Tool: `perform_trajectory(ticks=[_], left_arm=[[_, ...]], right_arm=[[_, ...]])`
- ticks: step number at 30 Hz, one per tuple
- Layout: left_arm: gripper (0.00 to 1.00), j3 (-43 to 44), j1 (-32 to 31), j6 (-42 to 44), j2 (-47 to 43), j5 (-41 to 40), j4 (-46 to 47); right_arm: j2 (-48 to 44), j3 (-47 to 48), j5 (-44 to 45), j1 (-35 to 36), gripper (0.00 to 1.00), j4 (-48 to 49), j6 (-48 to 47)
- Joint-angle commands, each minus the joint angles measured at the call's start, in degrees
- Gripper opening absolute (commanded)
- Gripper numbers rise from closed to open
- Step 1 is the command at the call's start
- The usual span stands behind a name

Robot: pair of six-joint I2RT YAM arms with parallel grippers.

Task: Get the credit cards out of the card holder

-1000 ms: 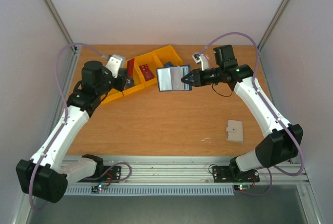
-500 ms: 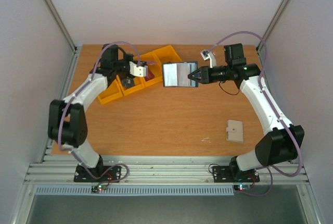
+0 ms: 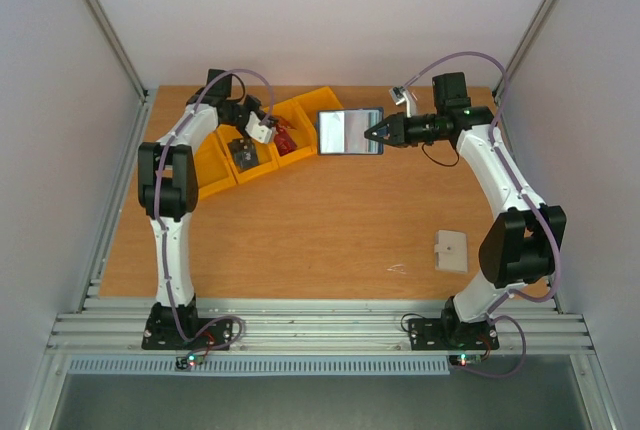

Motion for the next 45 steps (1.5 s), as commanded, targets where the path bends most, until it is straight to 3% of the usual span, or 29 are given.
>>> perform_trajectory(ticks=[1,12,22,29,35,40,42,45], left_arm=[[0.0,3.31,-0.21,29.58,3.29,3.19,1.84],[0.01,5.21,-0.21,31.66,7.18,2.47,2.64],[0.31,5.79,-0.23,32.66,6.3,1.32,1.4],[0.43,3.59,-0.13,30.85,2.67,2.39,4.66],[0.47,-2.59,0.13,29.67,-3.14,2.99,7.82],[0.51,-12.62,-0.06,20.58,-10.86,5.12,18.28],[0.55,-17.73,-0.75,7.71,-16.35,4.42,27.48],[0.6,-23.8,-2.11,-12.49,-25.31,0.89,34.26]], right_arm=[[0.42,2.8,-2.62,-0.39,0.01,0.18,-0.29],[1.5,3.96,-2.97,-1.03,0.01,-0.34,-0.37],[1.5,4.22,-3.16,-1.58,0.01,-0.79,-0.91],[1.09,4.71,-3.23,-1.62,0.01,-0.92,-1.22],[-0.73,3.75,-3.44,-1.65,0.01,-0.97,-1.7],[-3.1,2.6,-3.53,-1.58,0.01,-0.6,-1.53],[-4.28,2.23,-3.09,-1.57,0.01,-0.25,-0.66],[-6.84,0.86,-2.76,-1.5,0.01,1.08,0.37]])
